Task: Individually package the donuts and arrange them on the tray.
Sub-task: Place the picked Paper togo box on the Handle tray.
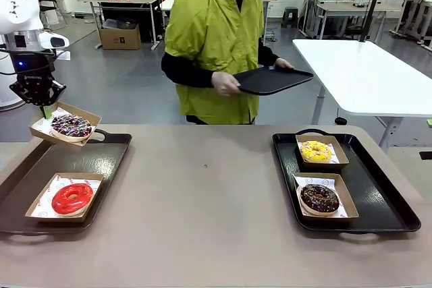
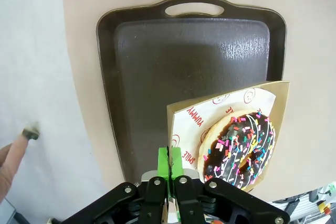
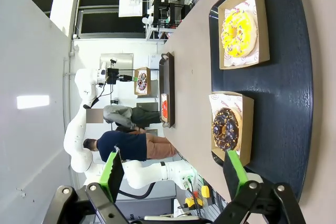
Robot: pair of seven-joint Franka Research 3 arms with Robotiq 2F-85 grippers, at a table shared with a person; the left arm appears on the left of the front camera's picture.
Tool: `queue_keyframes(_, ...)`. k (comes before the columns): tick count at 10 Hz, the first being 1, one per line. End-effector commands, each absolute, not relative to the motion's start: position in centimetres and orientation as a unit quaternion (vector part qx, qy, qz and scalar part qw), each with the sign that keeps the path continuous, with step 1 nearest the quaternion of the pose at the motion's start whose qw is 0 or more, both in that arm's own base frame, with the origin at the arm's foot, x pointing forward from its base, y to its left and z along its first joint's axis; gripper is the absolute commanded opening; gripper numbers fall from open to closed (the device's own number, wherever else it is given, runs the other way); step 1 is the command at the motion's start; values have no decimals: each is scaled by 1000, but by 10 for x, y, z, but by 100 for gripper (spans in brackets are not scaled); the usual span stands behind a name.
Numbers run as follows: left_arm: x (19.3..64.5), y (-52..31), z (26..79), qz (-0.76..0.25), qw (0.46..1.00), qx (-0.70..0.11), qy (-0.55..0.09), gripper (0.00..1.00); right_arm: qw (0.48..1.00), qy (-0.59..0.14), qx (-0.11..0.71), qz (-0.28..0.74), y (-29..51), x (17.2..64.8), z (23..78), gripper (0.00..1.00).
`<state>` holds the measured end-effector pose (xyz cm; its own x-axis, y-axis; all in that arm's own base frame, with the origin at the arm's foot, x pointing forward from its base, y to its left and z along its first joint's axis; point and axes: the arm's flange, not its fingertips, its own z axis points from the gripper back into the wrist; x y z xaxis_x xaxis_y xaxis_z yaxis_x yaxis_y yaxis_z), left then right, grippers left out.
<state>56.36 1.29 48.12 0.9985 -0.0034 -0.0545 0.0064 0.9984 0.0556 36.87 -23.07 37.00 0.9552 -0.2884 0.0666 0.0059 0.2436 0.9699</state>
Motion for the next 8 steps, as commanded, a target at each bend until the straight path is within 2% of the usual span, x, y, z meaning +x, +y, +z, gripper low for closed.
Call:
queue_keyframes(1, 562, 15, 485, 3, 999, 28, 30, 1, 779, -122, 608, -94, -227, 365, 372, 100)
queue_keyframes(8, 566, 56, 440, -13, 1000, -9, 21, 1, 779, -122, 608, -94, -227, 365, 372, 100)
